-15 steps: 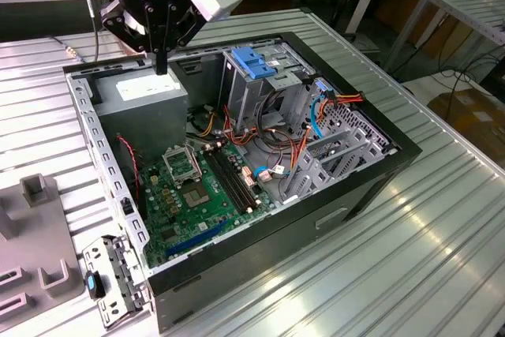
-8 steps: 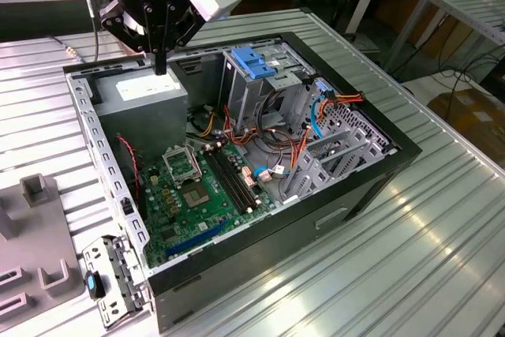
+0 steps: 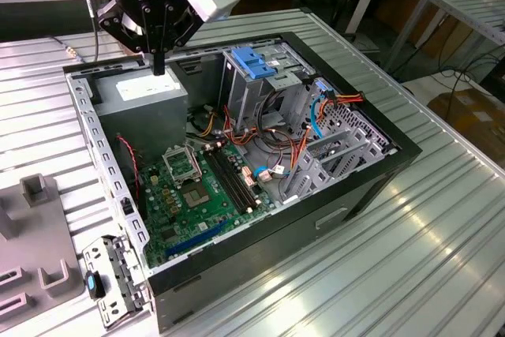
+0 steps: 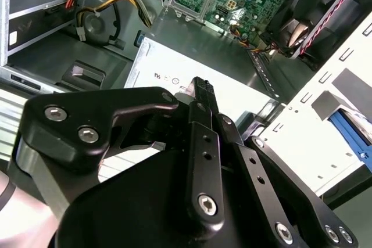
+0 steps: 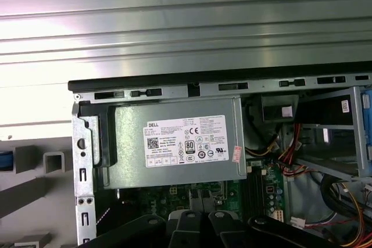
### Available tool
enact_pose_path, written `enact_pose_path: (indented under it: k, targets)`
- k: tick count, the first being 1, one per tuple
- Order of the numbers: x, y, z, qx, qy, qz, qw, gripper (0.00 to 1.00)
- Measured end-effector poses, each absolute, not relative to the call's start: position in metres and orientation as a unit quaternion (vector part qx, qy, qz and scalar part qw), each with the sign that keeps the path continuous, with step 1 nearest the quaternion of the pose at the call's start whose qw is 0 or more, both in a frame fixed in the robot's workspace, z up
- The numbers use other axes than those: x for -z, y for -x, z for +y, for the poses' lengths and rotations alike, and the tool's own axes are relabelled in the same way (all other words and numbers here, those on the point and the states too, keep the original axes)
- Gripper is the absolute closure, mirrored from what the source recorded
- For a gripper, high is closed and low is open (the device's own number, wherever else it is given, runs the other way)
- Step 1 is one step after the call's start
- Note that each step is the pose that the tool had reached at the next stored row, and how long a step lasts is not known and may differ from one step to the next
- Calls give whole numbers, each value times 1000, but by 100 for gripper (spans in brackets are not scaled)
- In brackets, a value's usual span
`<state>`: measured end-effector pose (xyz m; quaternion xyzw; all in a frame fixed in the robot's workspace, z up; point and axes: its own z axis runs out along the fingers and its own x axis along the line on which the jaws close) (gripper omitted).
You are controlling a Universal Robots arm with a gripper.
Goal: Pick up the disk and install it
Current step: 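Reach for the disk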
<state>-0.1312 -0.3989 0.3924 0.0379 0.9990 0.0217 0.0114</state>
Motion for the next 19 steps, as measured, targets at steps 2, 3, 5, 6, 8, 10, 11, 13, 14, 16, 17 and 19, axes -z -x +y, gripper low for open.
enact_pose_path:
  k: [2,3,5,6,8,10,11,13,14,16,17,19]
  targets:
    - [-392,132,-399,-22,-38,999,11,89]
    - [-392,132,-399,-22,-38,999,11,89]
    - [-392,133,-399,-22,-38,999,11,89]
    - [-392,133,-399,-22,-38,999,11,89]
    - [-392,134,-399,-22,-38,999,11,89]
    - [-392,135,-399,-22,-38,999,11,89]
    - [-392,135,-399,-22,-38,999,11,89]
    - [-392,136,-399,-22,-38,999,11,89]
    - [-392,136,-399,-22,-38,999,11,89]
    - [-392,137,-399,-22,-38,999,11,89]
    - [-392,137,-399,-22,-38,999,11,89]
    - [-392,138,-399,-22,-38,999,11,89]
